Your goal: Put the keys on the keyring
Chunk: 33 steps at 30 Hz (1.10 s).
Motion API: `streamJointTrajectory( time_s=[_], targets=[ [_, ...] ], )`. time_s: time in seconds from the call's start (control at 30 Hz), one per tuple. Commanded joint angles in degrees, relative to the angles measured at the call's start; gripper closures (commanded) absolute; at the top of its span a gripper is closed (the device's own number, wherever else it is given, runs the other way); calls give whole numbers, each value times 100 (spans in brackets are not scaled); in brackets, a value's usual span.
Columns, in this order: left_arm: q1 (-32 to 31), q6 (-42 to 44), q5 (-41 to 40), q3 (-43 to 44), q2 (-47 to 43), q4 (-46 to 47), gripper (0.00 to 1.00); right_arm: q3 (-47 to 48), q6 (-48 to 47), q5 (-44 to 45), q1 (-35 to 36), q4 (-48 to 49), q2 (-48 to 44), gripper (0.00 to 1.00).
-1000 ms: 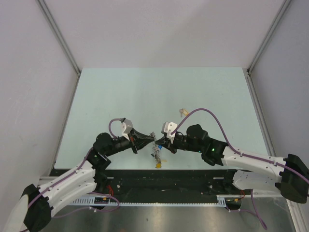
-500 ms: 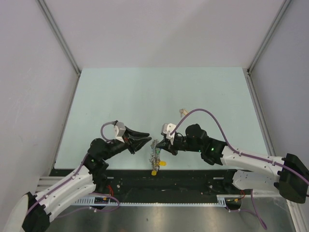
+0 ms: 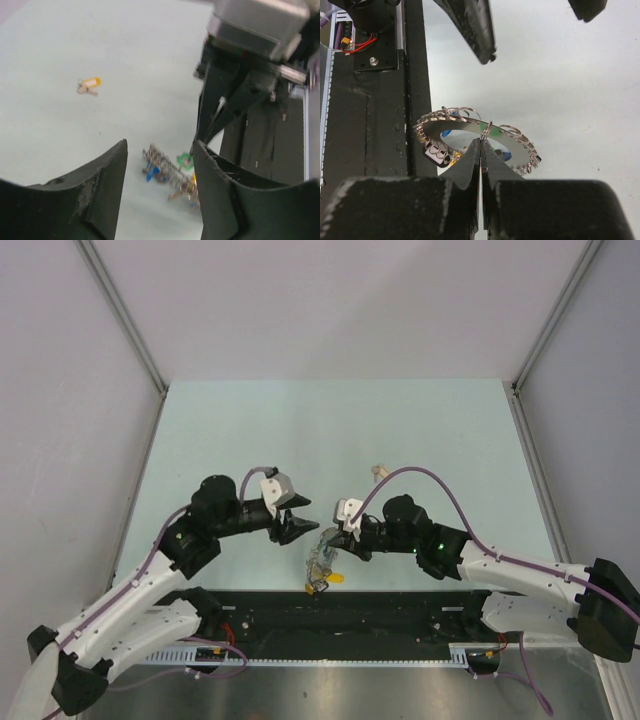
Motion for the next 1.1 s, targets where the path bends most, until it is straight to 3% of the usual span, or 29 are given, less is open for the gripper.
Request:
streamJointTrajectory(
  time_s=[0.0, 0.1, 0.33, 1.07],
  targets=[
    [31, 1959, 770, 713, 554, -2072, 39, 262, -171, -91, -12, -106, -83, 100],
    [31, 2496, 894, 907, 1011, -2320, 39, 271, -189, -99, -12, -123, -92, 100],
    [5, 3226, 1430, 1197, 1777, -2532, 50, 288, -198, -82, -3, -167, -100, 100],
    [-329, 3438, 1738, 1267, 2314, -2241, 72, 332, -171, -205, -12, -141, -21, 100]
  ],
)
